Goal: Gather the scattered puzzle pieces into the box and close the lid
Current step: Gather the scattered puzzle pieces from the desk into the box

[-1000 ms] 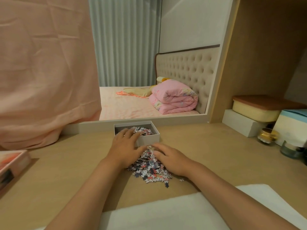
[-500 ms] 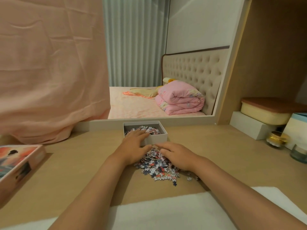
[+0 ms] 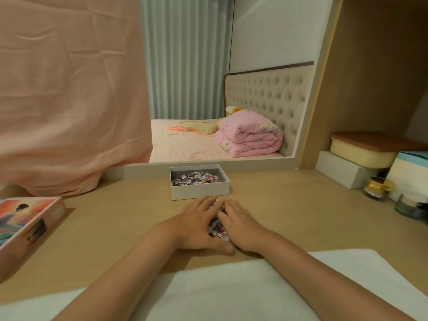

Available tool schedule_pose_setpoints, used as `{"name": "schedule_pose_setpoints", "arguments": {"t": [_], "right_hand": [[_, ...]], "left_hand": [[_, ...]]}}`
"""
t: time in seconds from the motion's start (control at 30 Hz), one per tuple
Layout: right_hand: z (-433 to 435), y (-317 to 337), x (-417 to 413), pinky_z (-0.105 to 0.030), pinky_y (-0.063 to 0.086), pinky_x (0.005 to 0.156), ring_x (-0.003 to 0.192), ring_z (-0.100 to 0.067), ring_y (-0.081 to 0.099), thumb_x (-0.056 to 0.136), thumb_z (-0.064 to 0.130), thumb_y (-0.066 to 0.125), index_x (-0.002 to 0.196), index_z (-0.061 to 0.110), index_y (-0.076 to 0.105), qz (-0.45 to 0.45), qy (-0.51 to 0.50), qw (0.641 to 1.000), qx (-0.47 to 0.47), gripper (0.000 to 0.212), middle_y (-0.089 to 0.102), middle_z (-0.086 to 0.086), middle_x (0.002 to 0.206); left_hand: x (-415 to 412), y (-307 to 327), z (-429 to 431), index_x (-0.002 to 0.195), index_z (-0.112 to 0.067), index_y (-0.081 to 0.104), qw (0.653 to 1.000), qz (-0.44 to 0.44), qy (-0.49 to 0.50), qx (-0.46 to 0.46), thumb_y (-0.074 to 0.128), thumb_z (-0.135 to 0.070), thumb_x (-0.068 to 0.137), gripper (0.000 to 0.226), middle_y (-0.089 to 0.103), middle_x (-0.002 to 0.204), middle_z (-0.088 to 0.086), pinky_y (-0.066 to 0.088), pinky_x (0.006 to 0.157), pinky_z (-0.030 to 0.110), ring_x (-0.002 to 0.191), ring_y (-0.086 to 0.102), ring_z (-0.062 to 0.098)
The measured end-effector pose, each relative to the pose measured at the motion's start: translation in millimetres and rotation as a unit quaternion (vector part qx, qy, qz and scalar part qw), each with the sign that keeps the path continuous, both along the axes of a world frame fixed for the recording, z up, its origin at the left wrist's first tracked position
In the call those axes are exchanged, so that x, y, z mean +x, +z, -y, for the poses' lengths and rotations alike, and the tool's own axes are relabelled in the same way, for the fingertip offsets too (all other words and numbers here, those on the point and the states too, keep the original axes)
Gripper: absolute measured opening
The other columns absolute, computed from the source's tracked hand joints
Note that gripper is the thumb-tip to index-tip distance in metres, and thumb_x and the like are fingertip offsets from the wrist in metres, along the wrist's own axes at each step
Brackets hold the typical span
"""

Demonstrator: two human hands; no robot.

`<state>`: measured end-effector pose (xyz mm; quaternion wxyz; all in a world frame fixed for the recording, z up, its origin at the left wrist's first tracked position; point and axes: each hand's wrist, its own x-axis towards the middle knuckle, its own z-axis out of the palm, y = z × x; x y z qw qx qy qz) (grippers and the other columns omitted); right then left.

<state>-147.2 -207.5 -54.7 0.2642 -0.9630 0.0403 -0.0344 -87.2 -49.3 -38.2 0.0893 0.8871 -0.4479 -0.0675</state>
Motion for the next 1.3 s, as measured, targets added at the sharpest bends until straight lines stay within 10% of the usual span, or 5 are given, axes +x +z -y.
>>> {"name": "schedule_pose_setpoints", "arguments": {"t": [0.27, 0.6, 0.73, 0.9, 1.3], "right_hand": [[-4.5, 35.0, 19.9, -0.034, 0.033, 0.114, 0.132, -0.015, 0.047, 0.102, 0.010, 0.039, 0.126, 0.023, 0.065, 0.055, -0.059, 0.908, 0.411, 0.038, 0.058, 0.002, 0.136], [20.0, 12.7, -2.0, -0.030, 0.027, 0.115, 0.135, -0.007, 0.038, 0.101, 0.039, 0.045, 0.148, 0.026, 0.043, 0.038, 0.008, 0.987, 0.153, 0.048, 0.043, 0.005, 0.153], [16.0, 2.2, -1.8, -0.044, -0.003, 0.124, 0.152, -0.015, -0.015, 0.093, 0.069, 0.039, 0.158, 0.036, -0.003, -0.046, 0.097, 0.991, -0.081, 0.084, -0.007, 0.007, 0.166], [8.1, 0.6, 3.9, -0.044, -0.012, 0.122, 0.149, -0.014, -0.024, 0.082, 0.079, 0.044, 0.156, 0.031, -0.013, -0.038, 0.147, 0.966, -0.208, 0.105, -0.021, 0.003, 0.164], [25.6, 7.7, 17.2, -0.039, 0.006, 0.123, 0.152, -0.011, -0.006, 0.083, 0.075, 0.051, 0.156, 0.042, 0.005, -0.034, 0.121, 0.989, -0.075, 0.092, -0.003, 0.006, 0.167]], "left_hand": [[5.9, -12.6, -9.2, 0.154, -0.040, -0.001, 0.999, 0.001, 0.004, -0.036, 0.048, -0.095, 0.057, 0.122, -0.005, 0.163, -0.016, 0.007, 0.122, 0.045, 0.149, -0.007, 0.011], [22.1, -11.1, -2.9, 0.150, -0.035, 0.032, 0.992, 0.046, 0.026, -0.115, 0.037, -0.089, 0.070, 0.096, 0.027, 0.158, -0.007, 0.021, 0.118, 0.040, 0.145, 0.020, 0.014], [23.6, 6.4, -30.1, 0.153, -0.043, 0.009, 0.997, -0.032, 0.028, -0.063, 0.053, -0.093, 0.052, 0.122, 0.001, 0.163, -0.012, 0.010, 0.121, 0.045, 0.149, -0.003, 0.013], [12.6, 1.7, -34.1, 0.152, -0.043, -0.012, 0.999, -0.039, 0.017, 0.001, 0.069, -0.086, 0.048, 0.138, -0.015, 0.162, -0.014, 0.004, 0.122, 0.044, 0.149, -0.015, 0.014], [43.6, -6.5, -57.2, 0.155, -0.033, 0.017, 0.990, -0.051, 0.086, -0.097, 0.065, -0.082, 0.062, 0.116, 0.016, 0.161, -0.010, 0.019, 0.120, 0.041, 0.147, 0.011, 0.013]]}}
